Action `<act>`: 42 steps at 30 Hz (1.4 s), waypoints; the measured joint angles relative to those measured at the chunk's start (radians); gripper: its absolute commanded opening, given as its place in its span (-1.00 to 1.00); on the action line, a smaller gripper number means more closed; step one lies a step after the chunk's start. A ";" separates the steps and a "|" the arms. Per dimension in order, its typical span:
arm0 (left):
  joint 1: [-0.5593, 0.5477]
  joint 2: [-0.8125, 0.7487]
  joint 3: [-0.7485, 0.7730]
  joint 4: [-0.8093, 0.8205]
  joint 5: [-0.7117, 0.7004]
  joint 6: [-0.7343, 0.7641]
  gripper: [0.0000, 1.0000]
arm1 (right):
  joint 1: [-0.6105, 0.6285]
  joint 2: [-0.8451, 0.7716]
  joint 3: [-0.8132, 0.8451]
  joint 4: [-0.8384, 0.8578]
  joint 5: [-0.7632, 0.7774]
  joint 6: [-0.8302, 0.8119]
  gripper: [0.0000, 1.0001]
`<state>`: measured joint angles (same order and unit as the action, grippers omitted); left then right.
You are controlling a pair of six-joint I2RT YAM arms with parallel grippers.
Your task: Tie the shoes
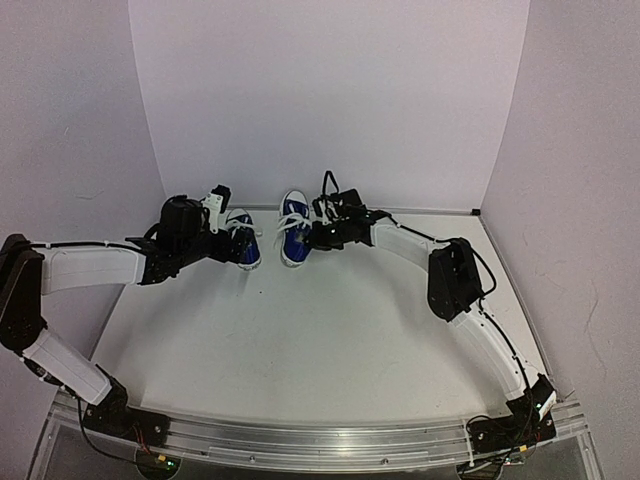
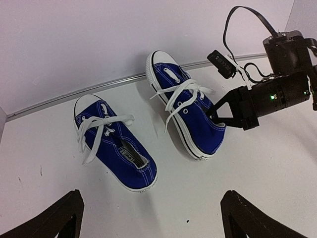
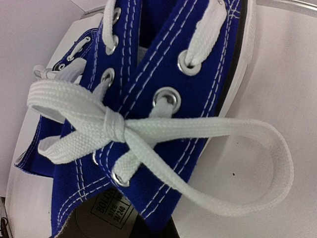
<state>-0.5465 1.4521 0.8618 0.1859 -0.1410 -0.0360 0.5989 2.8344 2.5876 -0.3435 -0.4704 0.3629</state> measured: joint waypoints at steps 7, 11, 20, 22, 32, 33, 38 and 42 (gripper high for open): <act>0.001 0.000 -0.002 0.004 0.006 -0.009 0.99 | -0.001 0.014 0.004 0.047 -0.039 0.004 -0.82; 0.001 0.001 -0.002 0.007 0.008 -0.016 0.99 | 0.000 0.014 0.004 0.090 -0.047 0.017 0.26; 0.005 0.023 0.040 -0.069 0.015 -0.029 0.99 | 0.001 -0.027 -0.091 0.221 -0.082 0.055 0.59; 0.014 0.060 0.106 -0.141 0.025 -0.046 0.99 | -0.004 -0.078 -0.183 0.225 -0.093 0.058 0.66; 0.035 0.245 0.488 -0.411 0.126 -0.101 0.99 | -0.051 -0.611 -0.762 0.260 -0.107 0.015 0.97; 0.035 0.259 0.518 -0.426 0.143 -0.109 0.99 | -0.060 -0.677 -0.818 0.270 -0.106 0.008 0.97; 0.035 0.279 0.539 -0.459 0.205 -0.154 0.99 | -0.105 -0.983 -1.125 0.321 -0.093 -0.027 0.97; 0.035 0.284 0.456 -0.440 0.229 -0.209 0.99 | -0.124 -1.131 -1.389 0.336 -0.064 -0.052 0.97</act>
<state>-0.5117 1.7362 1.3175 -0.2543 0.0883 -0.2446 0.4745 1.7035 1.1989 -0.0071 -0.5339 0.3104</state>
